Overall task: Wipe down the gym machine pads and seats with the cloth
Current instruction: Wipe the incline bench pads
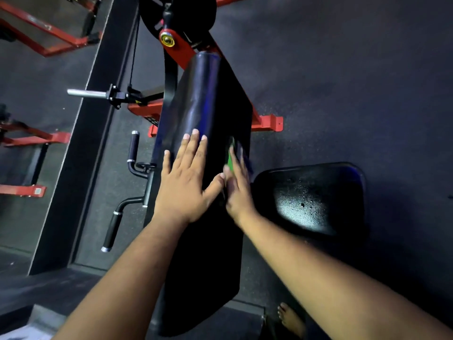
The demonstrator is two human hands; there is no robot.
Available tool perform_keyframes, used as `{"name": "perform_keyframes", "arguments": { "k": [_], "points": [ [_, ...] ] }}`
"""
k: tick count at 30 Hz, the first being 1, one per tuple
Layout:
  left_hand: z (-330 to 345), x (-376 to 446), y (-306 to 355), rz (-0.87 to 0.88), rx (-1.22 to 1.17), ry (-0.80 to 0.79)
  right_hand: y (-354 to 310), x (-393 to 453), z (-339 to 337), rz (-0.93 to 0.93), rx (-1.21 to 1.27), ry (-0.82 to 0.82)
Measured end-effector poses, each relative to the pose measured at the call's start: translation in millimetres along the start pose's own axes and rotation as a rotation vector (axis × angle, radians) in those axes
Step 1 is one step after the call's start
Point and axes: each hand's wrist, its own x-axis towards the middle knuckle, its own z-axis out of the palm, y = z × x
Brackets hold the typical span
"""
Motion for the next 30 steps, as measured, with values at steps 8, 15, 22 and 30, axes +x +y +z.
{"name": "perform_keyframes", "arguments": {
  "k": [8, 15, 22, 30],
  "points": [
    [-4, -56, -15, -0.058, -0.123, 0.082, -34, -10, -2, 0.000, -0.073, -0.016],
    [8, -151, -32, -0.204, -0.288, 0.097, -46, -115, -4, -0.173, -0.185, -0.111],
    [10, -190, -24, -0.362, -0.376, 0.217, -105, -75, -5, -0.145, -0.511, -0.242],
    [11, -232, -5, -0.586, -0.770, 0.308, -89, -214, -19, -0.476, -0.644, -0.496]
  ]
}}
